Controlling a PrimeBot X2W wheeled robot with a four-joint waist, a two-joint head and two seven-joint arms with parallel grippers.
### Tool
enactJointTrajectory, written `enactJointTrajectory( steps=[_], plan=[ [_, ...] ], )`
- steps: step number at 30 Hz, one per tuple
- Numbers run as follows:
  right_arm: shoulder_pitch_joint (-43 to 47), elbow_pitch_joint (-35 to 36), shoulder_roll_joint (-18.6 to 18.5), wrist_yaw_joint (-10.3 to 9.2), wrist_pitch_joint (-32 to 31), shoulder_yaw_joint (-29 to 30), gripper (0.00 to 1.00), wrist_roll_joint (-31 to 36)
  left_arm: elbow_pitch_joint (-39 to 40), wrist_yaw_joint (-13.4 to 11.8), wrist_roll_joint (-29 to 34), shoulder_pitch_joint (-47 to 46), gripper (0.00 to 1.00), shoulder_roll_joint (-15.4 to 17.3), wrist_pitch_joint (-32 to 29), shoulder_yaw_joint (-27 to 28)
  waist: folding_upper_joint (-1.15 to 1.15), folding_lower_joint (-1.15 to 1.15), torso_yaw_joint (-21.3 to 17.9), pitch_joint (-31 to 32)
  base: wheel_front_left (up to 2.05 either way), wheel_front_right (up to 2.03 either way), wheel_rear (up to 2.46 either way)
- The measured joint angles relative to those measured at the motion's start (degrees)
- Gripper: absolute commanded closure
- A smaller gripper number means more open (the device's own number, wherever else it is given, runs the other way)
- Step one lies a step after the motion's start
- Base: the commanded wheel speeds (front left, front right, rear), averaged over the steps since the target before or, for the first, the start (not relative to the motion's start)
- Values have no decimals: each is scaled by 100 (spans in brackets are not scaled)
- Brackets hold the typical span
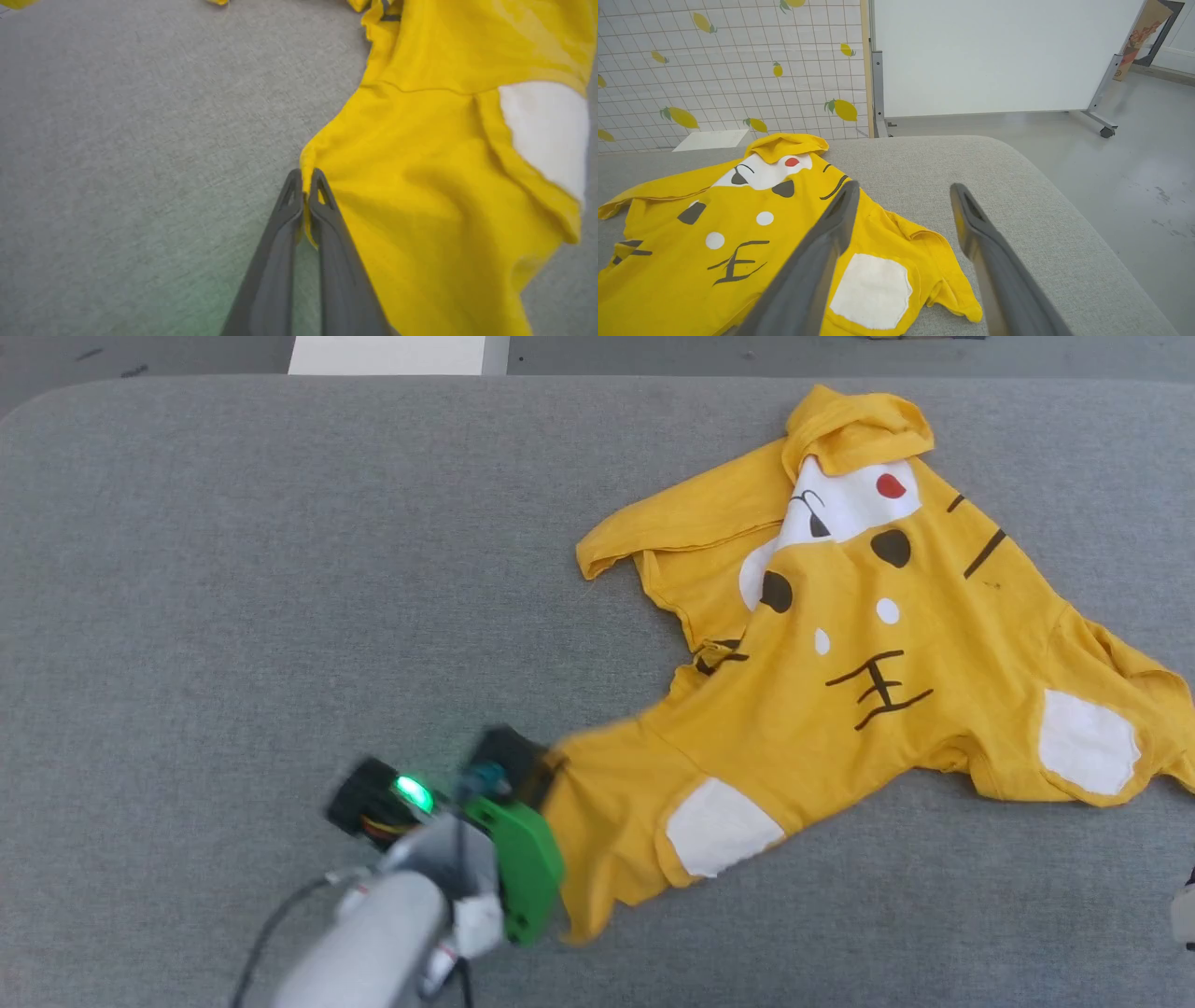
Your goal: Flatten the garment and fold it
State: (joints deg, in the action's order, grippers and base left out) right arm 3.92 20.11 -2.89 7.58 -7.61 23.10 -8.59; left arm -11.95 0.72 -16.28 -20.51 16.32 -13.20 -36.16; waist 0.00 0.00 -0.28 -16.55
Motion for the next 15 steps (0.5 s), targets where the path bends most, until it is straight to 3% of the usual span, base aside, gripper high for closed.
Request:
enactJointTrajectory(
  steps=[7, 8, 9, 10, 11, 15],
  plan=[
    [-33, 7, -1, 0, -14, -5, 0, 1, 281, -498, 44, -335, 100, 533, 185, 725, 0, 0, 60, -17, 0, 0, 0],
    [-33, 4, -1, 0, -30, -22, 0, 1, 255, -564, 20, -335, 91, 550, 261, 811, 0, 0, 68, -26, 0, 0, 0],
    [-34, 2, 0, 0, -45, -35, 0, 1, 236, -601, 16, -335, 69, 554, 291, 828, 0, 0, 74, -30, 0, 0, 0],
    [-34, -3, 0, 0, -46, -49, 0, 1, 197, -613, 16, -333, 41, 549, 293, 820, 0, 0, 80, -30, 0, 0, 0],
    [-34, -3, 0, 0, -52, -56, 0, 1, 157, -645, 10, -327, 0, 520, 309, 818, 0, 0, 86, -27, 0, 0, 0],
    [-34, -10, 0, 0, -74, -90, 0, 1, -20, -800, -45, -288, 0, 328, 572, 857, 0, 0, 114, -3, 0, 0, 0]
  ],
)
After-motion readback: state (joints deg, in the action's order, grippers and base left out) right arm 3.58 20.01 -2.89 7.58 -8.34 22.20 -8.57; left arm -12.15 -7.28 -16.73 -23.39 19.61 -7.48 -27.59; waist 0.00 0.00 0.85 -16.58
